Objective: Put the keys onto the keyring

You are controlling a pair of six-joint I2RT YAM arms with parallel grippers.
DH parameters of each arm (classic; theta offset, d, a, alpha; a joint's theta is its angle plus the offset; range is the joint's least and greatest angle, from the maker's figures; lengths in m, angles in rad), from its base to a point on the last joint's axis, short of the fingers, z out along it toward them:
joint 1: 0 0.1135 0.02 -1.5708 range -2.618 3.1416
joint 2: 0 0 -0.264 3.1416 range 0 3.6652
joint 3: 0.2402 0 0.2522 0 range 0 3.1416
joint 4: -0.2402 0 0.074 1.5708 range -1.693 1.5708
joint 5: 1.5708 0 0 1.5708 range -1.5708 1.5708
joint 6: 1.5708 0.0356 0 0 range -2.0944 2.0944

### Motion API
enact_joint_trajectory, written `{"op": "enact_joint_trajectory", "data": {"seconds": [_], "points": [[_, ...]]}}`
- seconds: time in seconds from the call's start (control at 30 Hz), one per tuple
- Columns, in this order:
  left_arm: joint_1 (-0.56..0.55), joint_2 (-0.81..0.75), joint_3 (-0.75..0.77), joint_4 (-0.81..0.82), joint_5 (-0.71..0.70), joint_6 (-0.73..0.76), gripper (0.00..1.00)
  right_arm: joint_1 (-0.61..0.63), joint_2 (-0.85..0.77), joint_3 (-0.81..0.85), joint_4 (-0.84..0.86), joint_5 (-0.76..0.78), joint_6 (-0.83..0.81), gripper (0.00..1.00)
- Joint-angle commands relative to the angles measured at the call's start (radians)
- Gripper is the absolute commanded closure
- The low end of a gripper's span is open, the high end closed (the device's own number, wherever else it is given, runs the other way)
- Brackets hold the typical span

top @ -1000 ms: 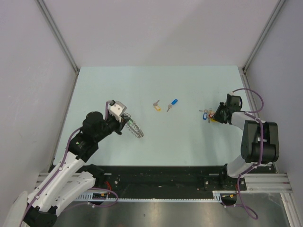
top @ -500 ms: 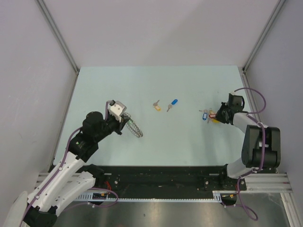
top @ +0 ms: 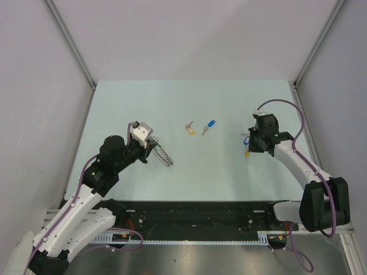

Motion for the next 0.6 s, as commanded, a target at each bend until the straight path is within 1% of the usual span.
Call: {"op": "enact_joint_trajectory", "data": {"seconds": [0.0, 0.1, 0.27, 0.37, 0.47, 0.5, 0.57], "points": [[-0.003, -0.019, 0.024, 0.049, -0.019, 0.018, 1.0, 0.083, -0.006, 0.119, -0.165, 0.047, -0.079, 1.0], [-0.003, -0.019, 0.022, 0.049, -0.019, 0.018, 0.99, 0.152, 0.059, 0.188, -0.263, 0.153, -0.136, 1.0], [-0.003, -0.022, 0.021, 0.051, -0.024, 0.018, 1.0, 0.244, 0.135, 0.239, -0.343, 0.355, -0.196, 1.0], [-0.003, -0.026, 0.019, 0.049, -0.039, 0.02, 0.99, 0.29, 0.198, 0.259, -0.376, 0.432, -0.237, 1.0], [-0.003, -0.031, 0.018, 0.045, -0.061, 0.021, 1.0, 0.365, 0.273, 0.272, -0.391, 0.474, -0.292, 1.0], [-0.003, -0.033, 0.018, 0.045, -0.065, 0.021, 1.0, 0.416, 0.293, 0.273, -0.386, 0.475, -0.309, 1.0], [-0.003, -0.034, 0.018, 0.043, -0.071, 0.021, 1.0, 0.469, 0.347, 0.284, -0.373, 0.465, -0.367, 1.0]]}}
